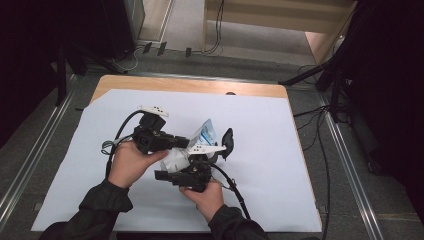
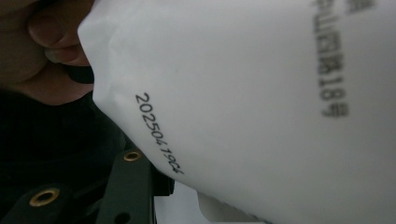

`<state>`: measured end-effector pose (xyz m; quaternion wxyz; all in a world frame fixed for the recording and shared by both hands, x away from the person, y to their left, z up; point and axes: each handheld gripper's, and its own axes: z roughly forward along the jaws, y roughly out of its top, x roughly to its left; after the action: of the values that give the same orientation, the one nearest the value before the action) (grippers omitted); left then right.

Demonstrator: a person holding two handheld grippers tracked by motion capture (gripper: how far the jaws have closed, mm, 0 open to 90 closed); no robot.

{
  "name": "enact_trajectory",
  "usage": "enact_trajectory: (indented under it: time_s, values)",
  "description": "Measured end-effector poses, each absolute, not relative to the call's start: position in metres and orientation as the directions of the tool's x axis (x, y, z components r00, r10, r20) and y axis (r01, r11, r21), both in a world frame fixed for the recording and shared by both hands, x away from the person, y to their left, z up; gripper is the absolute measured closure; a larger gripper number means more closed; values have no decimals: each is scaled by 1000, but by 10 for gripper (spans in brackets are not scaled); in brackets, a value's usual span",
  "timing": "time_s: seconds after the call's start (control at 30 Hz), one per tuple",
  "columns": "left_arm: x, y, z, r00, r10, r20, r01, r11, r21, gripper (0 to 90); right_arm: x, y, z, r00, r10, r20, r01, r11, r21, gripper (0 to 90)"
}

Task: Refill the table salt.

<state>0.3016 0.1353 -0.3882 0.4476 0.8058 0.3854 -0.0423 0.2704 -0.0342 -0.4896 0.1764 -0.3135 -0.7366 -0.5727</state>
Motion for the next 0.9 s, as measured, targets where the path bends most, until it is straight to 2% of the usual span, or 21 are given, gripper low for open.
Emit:
enact_trajectory:
  time_s: [0.9]
  values:
    - [299,134,-386,700,599,-389,647,-301,701,900,268,-33,-489,-753,267,601,649,154,745,545]
